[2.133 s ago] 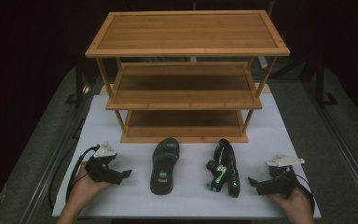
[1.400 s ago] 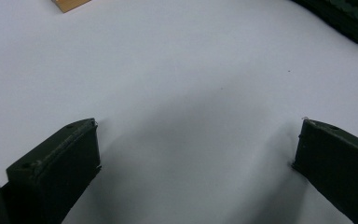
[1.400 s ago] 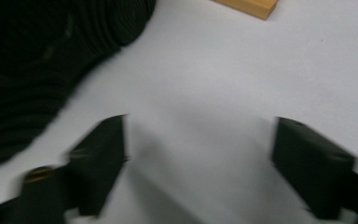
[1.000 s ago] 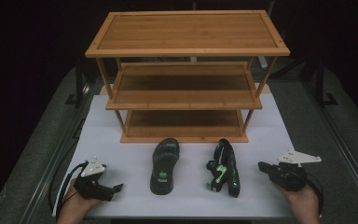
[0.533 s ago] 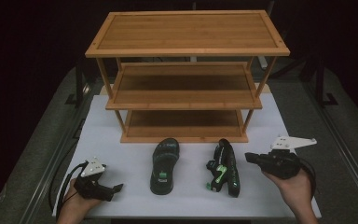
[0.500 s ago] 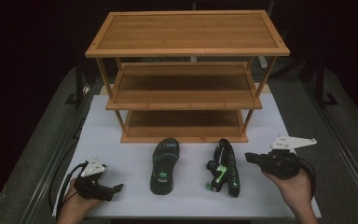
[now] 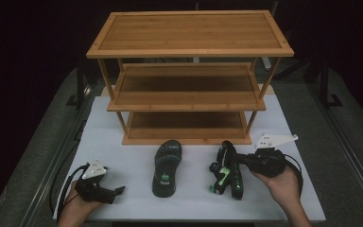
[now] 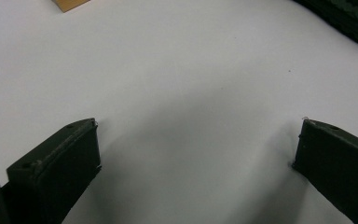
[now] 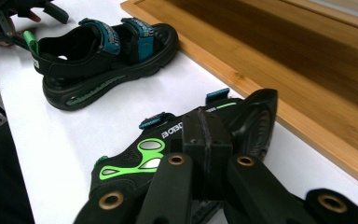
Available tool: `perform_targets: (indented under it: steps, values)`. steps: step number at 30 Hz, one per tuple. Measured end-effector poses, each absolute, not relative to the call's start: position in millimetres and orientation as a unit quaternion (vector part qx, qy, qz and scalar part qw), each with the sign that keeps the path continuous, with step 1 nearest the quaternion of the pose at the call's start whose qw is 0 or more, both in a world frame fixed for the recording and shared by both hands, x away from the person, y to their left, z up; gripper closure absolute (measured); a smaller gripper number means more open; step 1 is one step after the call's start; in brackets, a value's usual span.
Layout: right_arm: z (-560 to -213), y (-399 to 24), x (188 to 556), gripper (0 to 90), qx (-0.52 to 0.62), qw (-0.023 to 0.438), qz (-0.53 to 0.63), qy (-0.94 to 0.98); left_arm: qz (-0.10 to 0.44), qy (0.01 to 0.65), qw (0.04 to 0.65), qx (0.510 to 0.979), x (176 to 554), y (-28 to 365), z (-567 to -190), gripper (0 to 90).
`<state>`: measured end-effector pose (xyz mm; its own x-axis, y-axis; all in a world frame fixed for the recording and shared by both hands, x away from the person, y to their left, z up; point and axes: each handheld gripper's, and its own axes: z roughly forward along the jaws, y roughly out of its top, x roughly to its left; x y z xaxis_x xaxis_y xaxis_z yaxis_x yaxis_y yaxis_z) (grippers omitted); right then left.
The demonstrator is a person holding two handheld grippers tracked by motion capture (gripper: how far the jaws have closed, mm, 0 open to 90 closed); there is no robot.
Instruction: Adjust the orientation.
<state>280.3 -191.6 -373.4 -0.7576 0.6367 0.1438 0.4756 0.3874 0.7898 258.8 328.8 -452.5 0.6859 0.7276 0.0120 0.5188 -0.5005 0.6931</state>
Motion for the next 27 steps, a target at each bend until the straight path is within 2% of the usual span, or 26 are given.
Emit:
perform_targets:
  steps: [9, 27]
  values:
    - [-383, -186, 281, 89.5, 0.334, 0.083, 0.428, 0.835, 0.152, 0.366, 0.341, 0.852, 259, 329, -453, 0.0]
    - [-383, -201, 275, 89.8, 0.351, 0.101, 0.430, 0.826, 0.152, 0.366, 0.342, 0.852, 259, 329, -453, 0.0]
